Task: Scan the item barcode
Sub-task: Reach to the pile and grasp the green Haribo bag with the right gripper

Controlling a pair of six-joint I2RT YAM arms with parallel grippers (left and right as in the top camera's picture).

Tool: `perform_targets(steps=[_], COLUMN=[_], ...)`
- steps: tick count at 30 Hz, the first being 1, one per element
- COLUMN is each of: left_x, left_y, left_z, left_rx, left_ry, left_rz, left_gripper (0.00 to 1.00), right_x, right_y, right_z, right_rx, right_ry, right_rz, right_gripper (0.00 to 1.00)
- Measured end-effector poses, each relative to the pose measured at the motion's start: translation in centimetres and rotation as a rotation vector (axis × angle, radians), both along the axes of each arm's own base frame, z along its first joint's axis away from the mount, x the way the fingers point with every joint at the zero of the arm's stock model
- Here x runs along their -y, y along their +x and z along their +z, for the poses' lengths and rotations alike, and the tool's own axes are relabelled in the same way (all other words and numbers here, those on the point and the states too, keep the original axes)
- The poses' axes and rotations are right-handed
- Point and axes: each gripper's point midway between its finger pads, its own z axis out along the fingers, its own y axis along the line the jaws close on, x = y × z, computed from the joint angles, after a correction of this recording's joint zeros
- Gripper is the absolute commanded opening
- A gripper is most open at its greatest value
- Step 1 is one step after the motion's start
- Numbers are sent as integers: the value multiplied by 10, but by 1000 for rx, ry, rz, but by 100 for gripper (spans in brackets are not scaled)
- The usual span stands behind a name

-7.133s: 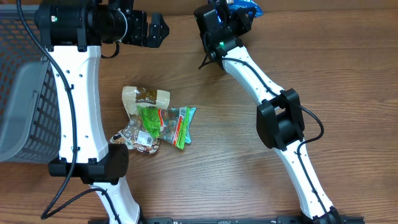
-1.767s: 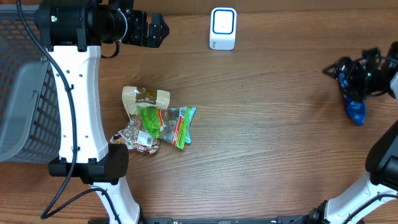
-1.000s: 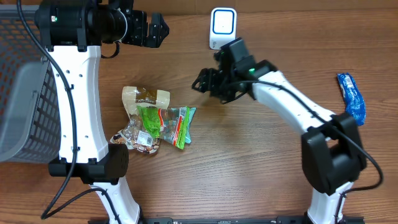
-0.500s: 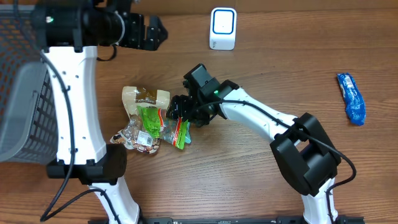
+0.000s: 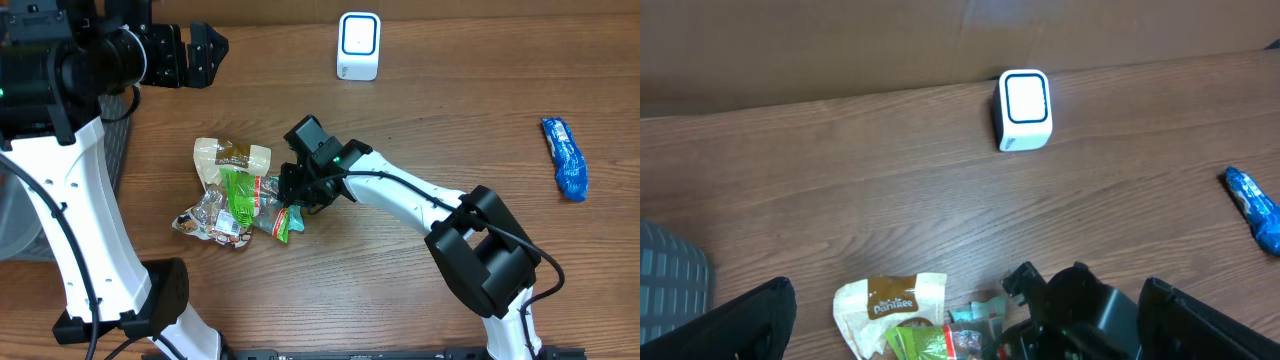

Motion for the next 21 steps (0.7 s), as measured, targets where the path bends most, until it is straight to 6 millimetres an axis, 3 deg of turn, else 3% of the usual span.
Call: perform_targets(steps=[4,7,10,17,21], left_x=[0,0,0,0,0], left_y=[1,1,1,1,1], left_z=[-1,-1,-1,-1,-1], left_rx=[-2,-2,-2,-2,-2], left_ry=[0,0,0,0,0], left_rz=[0,0,0,0,0], left_gripper=[100,100,100,100,100], right_x=[8,25,49,108,143], right_y=[3,6,9,11,13], right_z=[2,6,21,78,80], right_rx=[13,43,105,339,410], right_ry=[16,-1,-25,-82,-182], right_rz=[62,123,205,457,584], right_gripper=[6,6,8,17,17])
